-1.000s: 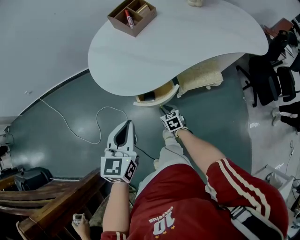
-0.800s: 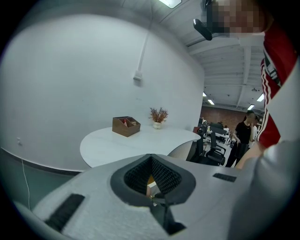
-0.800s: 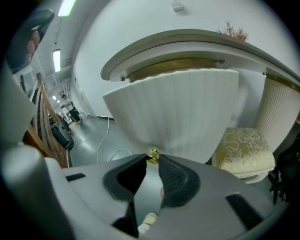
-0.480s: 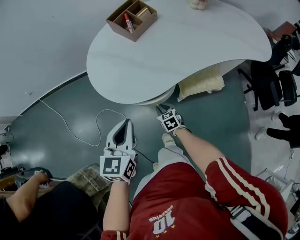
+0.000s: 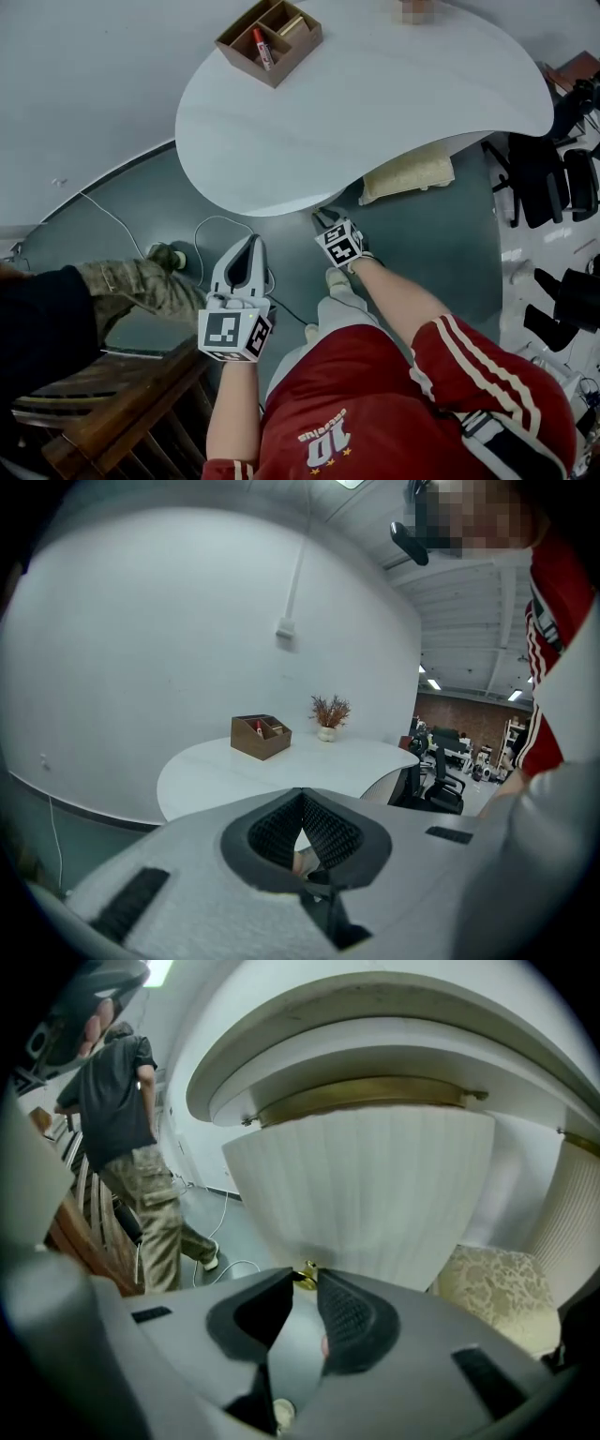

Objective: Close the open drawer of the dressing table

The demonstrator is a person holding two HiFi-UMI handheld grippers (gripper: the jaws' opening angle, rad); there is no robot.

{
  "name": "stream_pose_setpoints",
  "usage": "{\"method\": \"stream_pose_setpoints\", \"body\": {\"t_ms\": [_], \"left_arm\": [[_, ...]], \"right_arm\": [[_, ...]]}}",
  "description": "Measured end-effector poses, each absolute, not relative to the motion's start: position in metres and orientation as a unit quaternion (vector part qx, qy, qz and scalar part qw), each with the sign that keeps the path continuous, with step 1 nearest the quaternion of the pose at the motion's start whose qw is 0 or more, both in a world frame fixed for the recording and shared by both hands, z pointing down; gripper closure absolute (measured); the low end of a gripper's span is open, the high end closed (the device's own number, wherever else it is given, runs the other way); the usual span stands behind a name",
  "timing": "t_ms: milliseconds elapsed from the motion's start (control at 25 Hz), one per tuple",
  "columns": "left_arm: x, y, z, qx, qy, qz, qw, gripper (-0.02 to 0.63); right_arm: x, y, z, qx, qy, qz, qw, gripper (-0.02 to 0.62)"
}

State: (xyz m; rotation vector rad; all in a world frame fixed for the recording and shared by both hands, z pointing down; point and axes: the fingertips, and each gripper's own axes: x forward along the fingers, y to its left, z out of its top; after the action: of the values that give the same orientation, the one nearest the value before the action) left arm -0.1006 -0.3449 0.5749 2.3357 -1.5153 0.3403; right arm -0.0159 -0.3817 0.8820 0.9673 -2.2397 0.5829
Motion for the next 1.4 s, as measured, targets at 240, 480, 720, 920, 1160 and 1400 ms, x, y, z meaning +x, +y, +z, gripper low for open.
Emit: {"method": "stream_pose_setpoints", "body": {"t_ms": [240, 480, 720, 920, 1160, 1400], "left_arm": [[-0.103, -0.353, 0.572, 0.816, -0.538, 0.127, 0.169, 0.603], [-0.105, -0.350, 0.568, 0.817, -0.535, 0.131, 0.169, 0.603], [-0.117, -0.341, 0.557, 0.813, -0.542, 0.134, 0.163, 0.603], [-0.131, -0.328, 0.552, 0.807, -0.553, 0.132, 0.160, 0.603], [-0.150, -0.315, 0.552, 0.794, -0.571, 0.134, 0.158, 0.603], [-0.155, -0.318, 0.553, 0.793, -0.574, 0.133, 0.155, 0.603]], "right_arm": [[-0.019, -0.395, 0.882, 0.362, -0.849, 0.224, 0.313, 0.508], [-0.021, -0.406, 0.881, 0.357, -0.851, 0.204, 0.325, 0.509], [-0.026, -0.422, 0.878, 0.367, -0.851, 0.179, 0.329, 0.511], [-0.027, -0.432, 0.878, 0.378, -0.848, 0.168, 0.332, 0.511], [-0.032, -0.440, 0.878, 0.382, -0.849, 0.153, 0.333, 0.511], [-0.032, -0.441, 0.875, 0.396, -0.846, 0.146, 0.326, 0.508]]}}
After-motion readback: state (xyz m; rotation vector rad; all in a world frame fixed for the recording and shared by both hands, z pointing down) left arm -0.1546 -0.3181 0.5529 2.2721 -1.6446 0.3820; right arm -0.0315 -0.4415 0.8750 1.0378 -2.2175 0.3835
